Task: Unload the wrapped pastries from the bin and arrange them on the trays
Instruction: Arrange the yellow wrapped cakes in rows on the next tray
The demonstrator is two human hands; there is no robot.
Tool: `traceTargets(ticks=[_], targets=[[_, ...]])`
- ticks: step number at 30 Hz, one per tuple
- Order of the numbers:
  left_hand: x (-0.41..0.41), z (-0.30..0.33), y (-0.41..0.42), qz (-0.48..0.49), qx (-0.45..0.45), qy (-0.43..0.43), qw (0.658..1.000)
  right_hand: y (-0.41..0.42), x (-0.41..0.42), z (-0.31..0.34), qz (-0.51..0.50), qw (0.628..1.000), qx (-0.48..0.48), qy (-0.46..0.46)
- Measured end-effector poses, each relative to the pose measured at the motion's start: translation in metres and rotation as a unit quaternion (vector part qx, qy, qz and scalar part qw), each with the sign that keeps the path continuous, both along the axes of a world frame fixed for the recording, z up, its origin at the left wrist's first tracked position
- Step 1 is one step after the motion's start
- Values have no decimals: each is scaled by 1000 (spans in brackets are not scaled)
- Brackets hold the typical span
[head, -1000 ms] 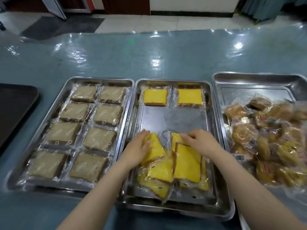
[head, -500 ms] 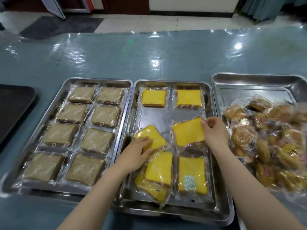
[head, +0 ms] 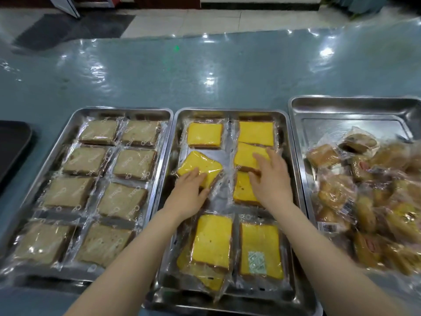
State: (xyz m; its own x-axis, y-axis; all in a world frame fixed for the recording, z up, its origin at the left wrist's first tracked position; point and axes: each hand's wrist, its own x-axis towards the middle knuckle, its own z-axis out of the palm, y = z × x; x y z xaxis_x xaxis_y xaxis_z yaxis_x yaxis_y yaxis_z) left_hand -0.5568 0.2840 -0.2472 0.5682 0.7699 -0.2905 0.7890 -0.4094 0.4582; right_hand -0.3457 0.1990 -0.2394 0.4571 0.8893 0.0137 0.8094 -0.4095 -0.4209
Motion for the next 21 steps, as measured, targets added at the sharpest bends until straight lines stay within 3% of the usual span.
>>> traceTargets(ticks=[4,10,13,17,21], targets=[[8,-1,7,-3,0,18,1000,-14,-6,-16,66,994,-91,-13],[16,6,7,21,-3,35,999,-38,-9,-17,93,985,-136,-43],[19,14,6,42,-10,6,999,-43,-12,-12,69,987,-133,-63],[8,21,-9,66,51,-61,995,-35,-18,-4,53,989,-116,-78],[-11,24,-27,75,-9,-88,993,-17,-8,-3,47,988,-139,-43]])
